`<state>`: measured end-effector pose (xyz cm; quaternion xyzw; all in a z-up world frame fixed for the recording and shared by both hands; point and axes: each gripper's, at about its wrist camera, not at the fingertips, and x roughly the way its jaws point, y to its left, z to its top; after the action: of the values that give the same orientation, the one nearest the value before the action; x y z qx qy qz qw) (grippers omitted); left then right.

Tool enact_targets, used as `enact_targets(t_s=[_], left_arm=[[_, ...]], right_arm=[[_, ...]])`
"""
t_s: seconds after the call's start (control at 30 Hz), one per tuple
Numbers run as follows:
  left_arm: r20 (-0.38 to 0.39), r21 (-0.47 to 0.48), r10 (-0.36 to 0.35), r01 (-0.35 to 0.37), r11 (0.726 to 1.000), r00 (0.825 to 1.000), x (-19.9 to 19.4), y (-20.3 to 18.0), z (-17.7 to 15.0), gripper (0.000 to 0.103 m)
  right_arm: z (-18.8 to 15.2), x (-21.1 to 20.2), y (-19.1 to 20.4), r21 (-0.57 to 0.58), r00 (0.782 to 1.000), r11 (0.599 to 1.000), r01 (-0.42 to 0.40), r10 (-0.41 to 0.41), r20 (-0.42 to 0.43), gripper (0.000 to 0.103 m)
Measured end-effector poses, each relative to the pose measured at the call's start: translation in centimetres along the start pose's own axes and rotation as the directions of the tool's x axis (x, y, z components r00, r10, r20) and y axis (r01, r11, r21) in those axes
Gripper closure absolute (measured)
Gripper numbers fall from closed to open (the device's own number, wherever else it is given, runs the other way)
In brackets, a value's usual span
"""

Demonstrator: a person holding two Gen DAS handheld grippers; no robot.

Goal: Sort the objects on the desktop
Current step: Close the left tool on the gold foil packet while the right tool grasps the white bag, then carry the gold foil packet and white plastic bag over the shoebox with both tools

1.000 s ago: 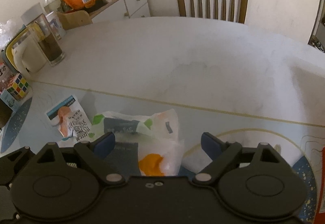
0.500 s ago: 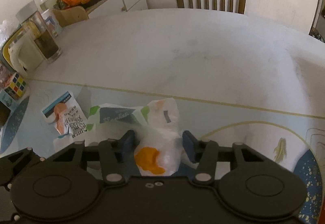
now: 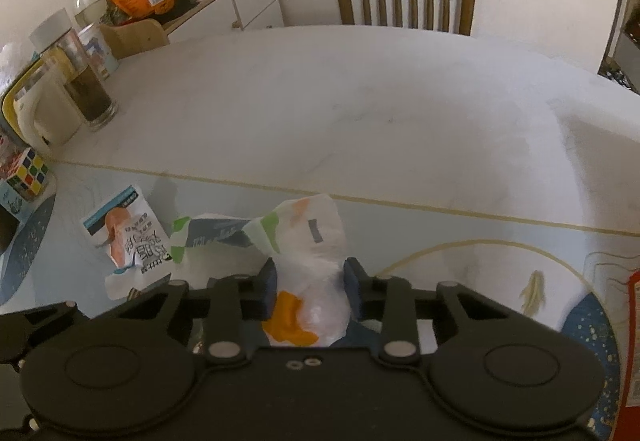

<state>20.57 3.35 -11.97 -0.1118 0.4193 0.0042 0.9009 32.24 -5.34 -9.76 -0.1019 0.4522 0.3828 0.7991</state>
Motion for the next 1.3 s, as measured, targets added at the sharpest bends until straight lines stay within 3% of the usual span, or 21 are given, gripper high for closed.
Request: enact_targets(t_s=[0.13,0.3,1.3], left_arm=[[0.008,-0.013,-0.019,0.019,1.0,1.0,-0.4,0.1,0.2,0.047],[0.004,-0.026,-0.04,0.04,0.999,0.999,-0.7,0.0,0.1,0.052],[0.065,-0.065,-0.097,0.101,0.993,0.993,-5.8,-2.5,1.2,0.054]], right_arm=[[0.0,-0.7,-0.4,0.014,1.0,1.0,0.009,-0.009,0.022,0.075],[0.0,-1.8,-0.8,0.033,0.999,0.999,0.013,-0.015,0.052,0.076],[-2.0,-11.7,-5.7,0.151,0.978,0.987,0.048,-0.077,0.194,0.078]])
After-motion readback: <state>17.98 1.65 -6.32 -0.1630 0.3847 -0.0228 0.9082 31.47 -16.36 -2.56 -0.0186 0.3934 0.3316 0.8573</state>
